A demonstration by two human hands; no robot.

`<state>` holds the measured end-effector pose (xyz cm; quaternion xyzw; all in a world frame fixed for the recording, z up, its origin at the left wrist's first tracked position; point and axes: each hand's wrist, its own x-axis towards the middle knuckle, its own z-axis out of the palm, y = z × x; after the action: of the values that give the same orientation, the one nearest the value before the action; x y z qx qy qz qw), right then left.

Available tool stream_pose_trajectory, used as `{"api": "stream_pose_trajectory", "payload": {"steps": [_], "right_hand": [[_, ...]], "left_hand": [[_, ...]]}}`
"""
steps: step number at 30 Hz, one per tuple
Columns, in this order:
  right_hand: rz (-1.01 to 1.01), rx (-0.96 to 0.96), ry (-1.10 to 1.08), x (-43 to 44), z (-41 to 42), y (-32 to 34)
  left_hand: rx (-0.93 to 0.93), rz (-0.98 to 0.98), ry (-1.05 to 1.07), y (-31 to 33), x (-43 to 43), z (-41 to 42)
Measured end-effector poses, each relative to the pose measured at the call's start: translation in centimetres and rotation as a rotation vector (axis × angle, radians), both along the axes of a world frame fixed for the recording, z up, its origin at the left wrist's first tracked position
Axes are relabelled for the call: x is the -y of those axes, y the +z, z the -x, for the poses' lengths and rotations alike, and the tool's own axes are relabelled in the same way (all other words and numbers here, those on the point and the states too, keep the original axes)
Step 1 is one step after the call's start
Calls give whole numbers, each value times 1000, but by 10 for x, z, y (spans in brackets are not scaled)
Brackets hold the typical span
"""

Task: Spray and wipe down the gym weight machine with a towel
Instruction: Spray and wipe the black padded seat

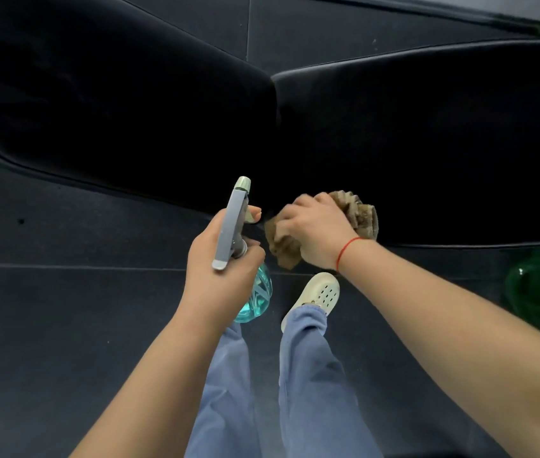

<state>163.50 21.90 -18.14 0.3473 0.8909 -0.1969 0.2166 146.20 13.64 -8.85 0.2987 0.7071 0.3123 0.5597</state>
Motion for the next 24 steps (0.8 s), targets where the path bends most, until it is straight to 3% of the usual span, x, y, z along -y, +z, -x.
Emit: {"api": "stream_pose_trajectory", "payload": {"steps": [5, 9, 17, 24], "right_hand": [[-267, -96, -260, -78, -3, 9], [-358, 22, -330, -141, 11, -8], [-481, 287, -126, -135, 44, -41], [-417, 411, 45, -124, 52, -29]], "left_hand": [[-2, 27, 32, -7, -2, 2], [5, 51, 65, -12, -5, 4], [6, 72, 72, -13, -17, 6], [9, 33, 80, -4, -35, 5]]}}
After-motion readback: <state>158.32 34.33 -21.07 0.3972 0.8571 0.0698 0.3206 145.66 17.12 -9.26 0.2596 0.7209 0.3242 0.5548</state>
